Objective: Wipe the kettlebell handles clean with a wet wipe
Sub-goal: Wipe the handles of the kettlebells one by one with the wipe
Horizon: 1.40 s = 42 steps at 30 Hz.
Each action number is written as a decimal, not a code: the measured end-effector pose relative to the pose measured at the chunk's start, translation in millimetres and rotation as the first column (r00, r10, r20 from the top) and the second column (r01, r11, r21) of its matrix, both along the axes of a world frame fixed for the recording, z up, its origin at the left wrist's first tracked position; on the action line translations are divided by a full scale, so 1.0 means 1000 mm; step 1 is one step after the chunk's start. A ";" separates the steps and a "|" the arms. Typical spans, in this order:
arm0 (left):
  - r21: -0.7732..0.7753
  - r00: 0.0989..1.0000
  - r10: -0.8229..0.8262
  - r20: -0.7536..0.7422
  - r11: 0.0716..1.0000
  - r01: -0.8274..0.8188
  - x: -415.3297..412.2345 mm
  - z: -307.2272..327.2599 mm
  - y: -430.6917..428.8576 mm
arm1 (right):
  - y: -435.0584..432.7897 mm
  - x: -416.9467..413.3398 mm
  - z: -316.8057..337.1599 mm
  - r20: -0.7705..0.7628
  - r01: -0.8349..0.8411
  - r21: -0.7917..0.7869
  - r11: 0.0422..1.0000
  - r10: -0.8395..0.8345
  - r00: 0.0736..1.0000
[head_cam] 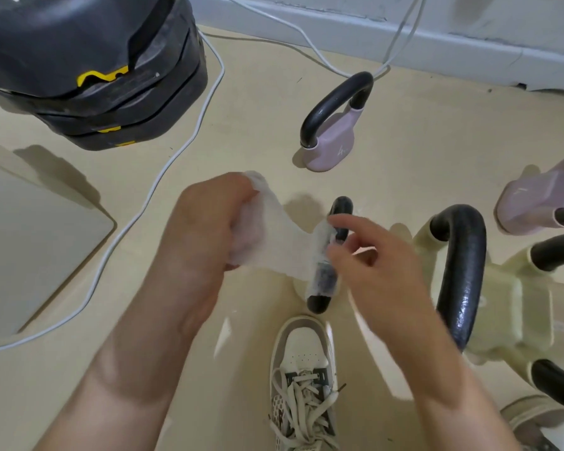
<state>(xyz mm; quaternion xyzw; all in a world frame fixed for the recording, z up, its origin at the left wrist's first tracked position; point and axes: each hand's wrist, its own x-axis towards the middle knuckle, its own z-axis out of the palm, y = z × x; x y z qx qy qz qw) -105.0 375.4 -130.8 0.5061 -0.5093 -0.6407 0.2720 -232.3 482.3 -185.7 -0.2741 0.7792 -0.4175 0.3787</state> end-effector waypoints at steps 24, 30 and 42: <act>0.122 0.922 -0.337 0.188 0.940 0.319 -0.046 -0.090 0.049 | -0.007 -0.022 -0.017 -0.027 0.445 -0.046 0.894 -0.446 0.894; 0.167 0.939 -0.324 0.114 0.938 0.304 -0.043 -0.098 0.046 | 0.003 -0.018 -0.031 0.184 0.372 0.113 0.921 -0.387 0.904; -0.043 0.414 -0.475 0.777 0.616 0.786 -0.032 -0.096 0.042 | -0.018 0.003 -0.033 0.353 0.137 0.138 0.981 -0.177 0.919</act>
